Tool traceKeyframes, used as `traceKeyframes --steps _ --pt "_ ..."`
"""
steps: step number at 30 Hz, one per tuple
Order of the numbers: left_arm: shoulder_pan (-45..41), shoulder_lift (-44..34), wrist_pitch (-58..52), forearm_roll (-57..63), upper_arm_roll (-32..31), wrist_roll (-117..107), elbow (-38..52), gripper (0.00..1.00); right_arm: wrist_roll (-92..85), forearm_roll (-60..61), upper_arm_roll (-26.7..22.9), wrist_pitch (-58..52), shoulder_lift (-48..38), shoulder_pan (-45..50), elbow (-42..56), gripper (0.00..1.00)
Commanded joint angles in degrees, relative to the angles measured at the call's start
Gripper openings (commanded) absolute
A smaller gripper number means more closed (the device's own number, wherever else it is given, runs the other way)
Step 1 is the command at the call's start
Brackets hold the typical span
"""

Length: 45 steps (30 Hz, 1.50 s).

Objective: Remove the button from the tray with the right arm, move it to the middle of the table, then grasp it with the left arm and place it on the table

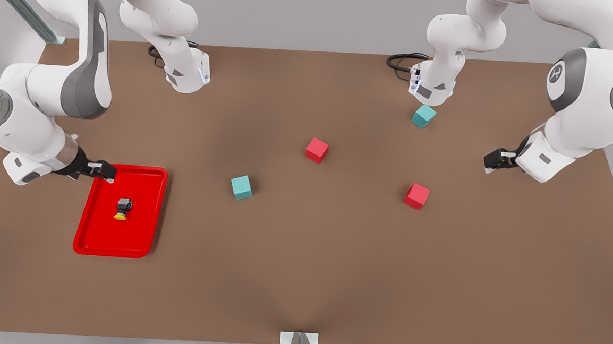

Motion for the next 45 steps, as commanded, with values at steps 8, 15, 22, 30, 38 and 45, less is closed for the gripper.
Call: traceKeyframes --steps 8,15,22,30,38,45 --pt "0.0 -0.1 1.4 0.2 -0.1 -0.3 0.0 1.0 -0.1 1.0 0.2 -1.6 9.5 3.0 3.1 1.0" --pt "0.0 0.1 1.6 0.2 -0.1 -0.4 0.0 1.0 -0.9 -4.2 -0.2 11.8 21.6 -6.3 0.3 1.0" --pt "0.0 0.0 1.4 0.2 -0.2 -0.5 0.0 1.0 -3.5 -4.2 -0.2 35.2 30.5 -8.6 -5.6 1.0" --pt "0.1 0.1 1.4 0.2 -0.2 -0.7 -0.1 1.0 -8.2 -4.2 0.3 35.2 25.8 -10.5 -12.7 1.0" --pt "0.1 0.2 1.1 0.2 -0.3 -0.8 -0.4 1.0 -8.3 -4.1 0.3 45.2 18.4 -11.0 -29.1 1.0" --pt "0.1 0.2 1.3 0.2 -0.3 -0.6 -0.4 1.0 -8.1 -4.2 0.2 53.8 20.1 -11.3 -28.7 1.0"
